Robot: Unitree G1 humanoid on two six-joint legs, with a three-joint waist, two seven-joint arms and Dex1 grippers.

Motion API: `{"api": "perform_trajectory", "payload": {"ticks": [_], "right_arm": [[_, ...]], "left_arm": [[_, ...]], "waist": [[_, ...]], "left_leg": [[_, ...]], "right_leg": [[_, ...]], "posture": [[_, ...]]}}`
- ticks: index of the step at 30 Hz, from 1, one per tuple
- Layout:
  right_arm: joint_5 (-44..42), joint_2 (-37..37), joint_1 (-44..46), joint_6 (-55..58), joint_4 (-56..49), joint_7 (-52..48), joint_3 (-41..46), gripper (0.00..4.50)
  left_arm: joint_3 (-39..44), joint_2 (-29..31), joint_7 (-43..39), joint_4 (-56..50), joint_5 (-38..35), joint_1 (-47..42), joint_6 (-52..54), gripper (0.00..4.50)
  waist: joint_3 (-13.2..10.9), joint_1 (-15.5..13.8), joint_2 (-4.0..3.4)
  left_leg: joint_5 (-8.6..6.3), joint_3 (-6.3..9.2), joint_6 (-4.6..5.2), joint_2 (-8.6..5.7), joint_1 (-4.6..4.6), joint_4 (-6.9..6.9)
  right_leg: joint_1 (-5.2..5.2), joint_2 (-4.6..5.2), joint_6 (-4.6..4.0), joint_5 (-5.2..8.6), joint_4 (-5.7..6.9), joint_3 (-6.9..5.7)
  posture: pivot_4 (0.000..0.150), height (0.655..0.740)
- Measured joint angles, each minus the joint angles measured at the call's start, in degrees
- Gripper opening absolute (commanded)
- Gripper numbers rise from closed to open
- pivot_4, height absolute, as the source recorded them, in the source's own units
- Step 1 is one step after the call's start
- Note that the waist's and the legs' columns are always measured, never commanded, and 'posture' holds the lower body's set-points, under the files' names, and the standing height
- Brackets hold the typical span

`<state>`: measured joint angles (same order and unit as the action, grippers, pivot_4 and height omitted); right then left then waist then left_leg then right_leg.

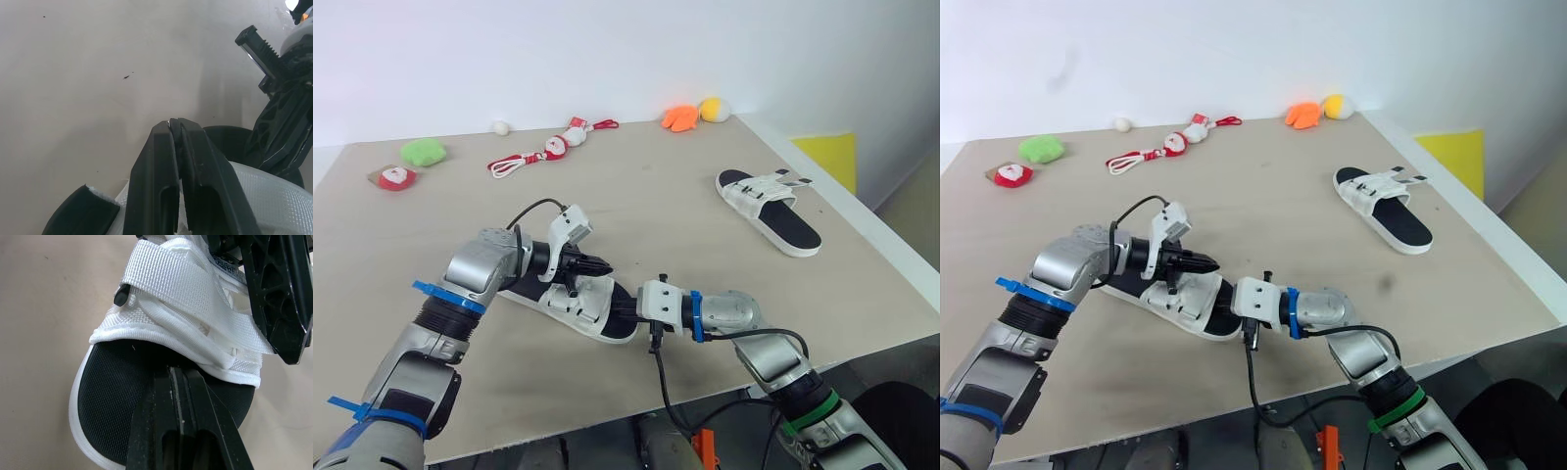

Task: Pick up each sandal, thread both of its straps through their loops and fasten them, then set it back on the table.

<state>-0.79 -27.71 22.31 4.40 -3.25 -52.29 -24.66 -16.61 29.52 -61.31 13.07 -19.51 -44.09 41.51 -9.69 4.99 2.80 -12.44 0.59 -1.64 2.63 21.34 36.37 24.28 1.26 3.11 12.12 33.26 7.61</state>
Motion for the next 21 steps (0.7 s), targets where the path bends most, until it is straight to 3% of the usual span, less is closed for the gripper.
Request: {"api": "perform_trajectory", "payload": {"ticks": [13,16,21], "right_arm": [[0.05,0.29,0.16,0.04,0.46,0.19,-0.04,0.00],[0.06,0.30,0.18,0.04,0.46,0.19,-0.11,0.00],[0.05,0.34,0.23,0.02,0.39,-0.23,-0.19,0.00]], "left_arm": [[-1.48,0.34,-0.85,1.23,2.13,0.28,-4.01,0.03],[-1.43,0.34,-0.82,1.74,2.17,0.25,-3.54,1.08],[-0.35,0.37,-0.39,2.24,2.53,0.08,-2.29,3.49]], "waist": [[0.06,0.00,-0.03],[0.08,0.01,-0.05],[0.12,0.02,-0.03]], "left_leg": [[0.00,0.00,0.00,0.00,-0.06,0.00],[0.00,0.00,0.00,0.00,-0.07,0.00],[-0.01,0.00,0.00,0.00,-0.09,0.00]], "right_leg": [[-0.03,0.00,0.00,0.00,0.00,0.00],[-0.02,0.00,0.00,0.00,0.00,0.00],[-0.01,-0.01,0.00,0.00,0.10,0.00]], "posture": [[0.150,0.7400],[0.150,0.7400],[0.150,0.7400]]}}
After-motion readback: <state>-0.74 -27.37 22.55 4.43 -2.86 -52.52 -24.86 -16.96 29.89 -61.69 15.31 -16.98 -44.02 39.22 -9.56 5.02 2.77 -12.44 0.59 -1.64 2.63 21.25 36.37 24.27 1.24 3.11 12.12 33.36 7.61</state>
